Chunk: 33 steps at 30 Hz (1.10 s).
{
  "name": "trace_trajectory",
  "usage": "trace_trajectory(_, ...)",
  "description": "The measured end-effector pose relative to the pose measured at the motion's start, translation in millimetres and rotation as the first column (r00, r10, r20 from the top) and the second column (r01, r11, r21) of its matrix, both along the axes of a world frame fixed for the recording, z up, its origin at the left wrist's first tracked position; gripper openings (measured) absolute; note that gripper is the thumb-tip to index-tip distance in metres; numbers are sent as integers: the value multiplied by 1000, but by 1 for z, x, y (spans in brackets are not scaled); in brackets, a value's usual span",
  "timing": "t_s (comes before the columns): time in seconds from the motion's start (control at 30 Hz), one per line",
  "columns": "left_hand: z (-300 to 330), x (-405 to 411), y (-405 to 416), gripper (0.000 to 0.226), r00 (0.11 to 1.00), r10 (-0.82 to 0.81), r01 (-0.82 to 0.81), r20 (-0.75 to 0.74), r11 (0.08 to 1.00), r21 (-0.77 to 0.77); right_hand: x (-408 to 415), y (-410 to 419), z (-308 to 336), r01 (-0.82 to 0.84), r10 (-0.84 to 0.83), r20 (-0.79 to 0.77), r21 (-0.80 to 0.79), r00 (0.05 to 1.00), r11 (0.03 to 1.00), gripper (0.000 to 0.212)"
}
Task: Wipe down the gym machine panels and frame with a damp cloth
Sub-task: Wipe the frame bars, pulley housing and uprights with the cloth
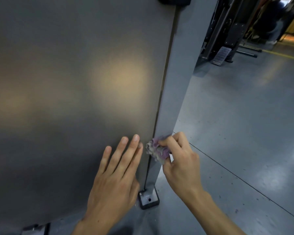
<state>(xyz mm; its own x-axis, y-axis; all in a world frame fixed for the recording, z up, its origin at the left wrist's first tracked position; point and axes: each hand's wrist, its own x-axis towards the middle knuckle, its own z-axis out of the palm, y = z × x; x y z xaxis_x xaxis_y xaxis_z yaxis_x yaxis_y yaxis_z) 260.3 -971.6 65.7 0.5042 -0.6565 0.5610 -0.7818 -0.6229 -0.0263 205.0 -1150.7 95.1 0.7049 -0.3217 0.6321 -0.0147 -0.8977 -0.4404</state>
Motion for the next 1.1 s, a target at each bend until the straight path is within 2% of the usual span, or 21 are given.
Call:
trace_trajectory(0.13, -3, 2, -3, 78, 1000, -1, 1, -1, 1000, -20, 3, -3, 16, 32, -34, 80, 26, 996, 999, 43)
trace_trajectory(0.33, -4, 1, -5, 77, 1000, 8, -8, 18, 1000, -29, 1, 1, -16, -10, 12, -48, 35, 999, 999, 50)
trace_trajectory(0.5, -2, 1, -7, 77, 1000, 15, -14, 26, 1000, -28, 5, -3, 1, -8, 6, 51, 39, 999, 999, 45)
trace_trajectory(0.7, -1, -1, -4, 79, 999, 20, -20, 32, 1000, -3, -2, -1, -32, -19, 17, -118, -14, 993, 1000, 57)
trace_trajectory(0.87, 0, -1, -5, 77, 999, 31, -31, 28, 1000, -4, 4, -5, -10, -9, 9, 26, -9, 1000, 1000, 40)
trace_trajectory(1.03, 0, -1, -3, 79, 999, 35, -35, 16, 999, 7, -4, -8, -63, -18, 22, -265, 18, 964, 1000, 57)
trace_trajectory(1.1, -1, 0, -4, 79, 999, 37, -37, 19, 999, 8, -5, -11, -60, -39, 49, -276, 42, 960, 998, 53)
